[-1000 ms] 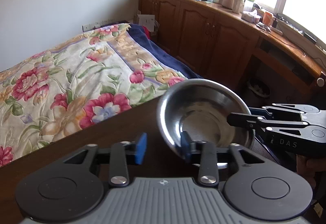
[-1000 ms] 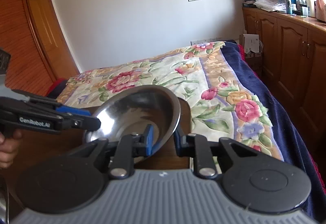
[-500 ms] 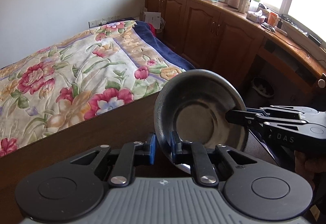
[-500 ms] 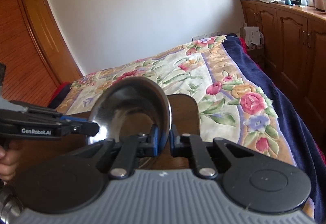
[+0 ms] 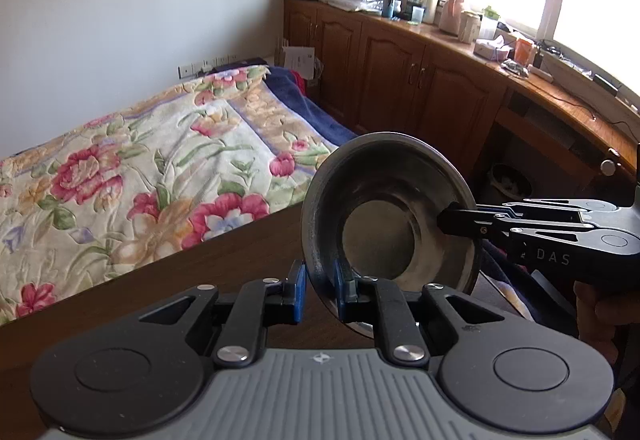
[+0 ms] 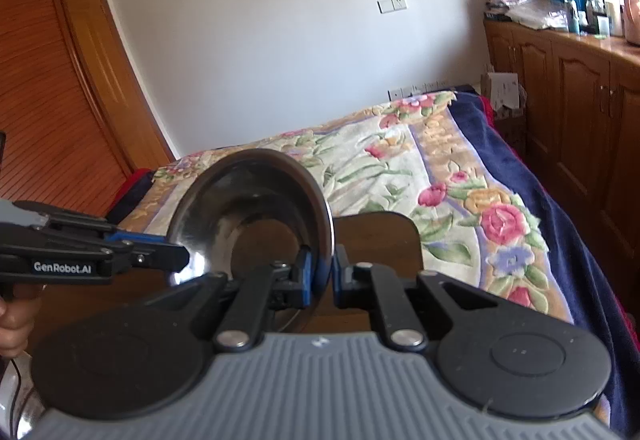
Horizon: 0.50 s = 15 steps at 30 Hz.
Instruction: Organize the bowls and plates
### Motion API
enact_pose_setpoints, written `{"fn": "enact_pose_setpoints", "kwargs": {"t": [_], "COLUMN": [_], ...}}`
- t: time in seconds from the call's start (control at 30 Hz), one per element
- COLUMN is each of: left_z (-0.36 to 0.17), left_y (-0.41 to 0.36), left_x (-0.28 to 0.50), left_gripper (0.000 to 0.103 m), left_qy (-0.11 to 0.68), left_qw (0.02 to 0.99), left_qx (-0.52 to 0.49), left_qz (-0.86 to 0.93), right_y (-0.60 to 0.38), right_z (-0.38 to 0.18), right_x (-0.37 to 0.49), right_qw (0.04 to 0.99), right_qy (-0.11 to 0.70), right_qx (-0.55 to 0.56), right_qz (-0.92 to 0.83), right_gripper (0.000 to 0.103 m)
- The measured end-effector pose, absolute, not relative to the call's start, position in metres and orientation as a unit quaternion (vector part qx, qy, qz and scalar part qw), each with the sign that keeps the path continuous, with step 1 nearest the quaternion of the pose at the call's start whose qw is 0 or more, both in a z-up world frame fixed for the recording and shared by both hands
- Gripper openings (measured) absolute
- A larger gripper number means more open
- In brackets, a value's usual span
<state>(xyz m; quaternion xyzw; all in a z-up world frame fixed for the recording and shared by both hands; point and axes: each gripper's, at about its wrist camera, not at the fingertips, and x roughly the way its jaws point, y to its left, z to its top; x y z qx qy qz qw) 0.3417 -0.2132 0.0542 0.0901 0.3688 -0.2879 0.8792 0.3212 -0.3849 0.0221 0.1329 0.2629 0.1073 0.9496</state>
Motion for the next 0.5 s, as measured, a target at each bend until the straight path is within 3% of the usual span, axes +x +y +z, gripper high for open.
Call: {"fn": "enact_pose_setpoints", "kwargs": {"t": [0.5], "left_z": [0.086], "left_y": [-0.175], "left_x": [0.294], "left_gripper": [0.016], "left_qy": [0.334], "left_qw": [0.892], "left_qx": [0.072], "left_qz": [-0.295], "right_y": [-0.359], "right_z": [0.053], "right_x": [0.289], "right_qw": [0.96], "right_qy": [0.236], "right_qx": [0.105], "right_qz": [0.112], "right_gripper": [0.012]}}
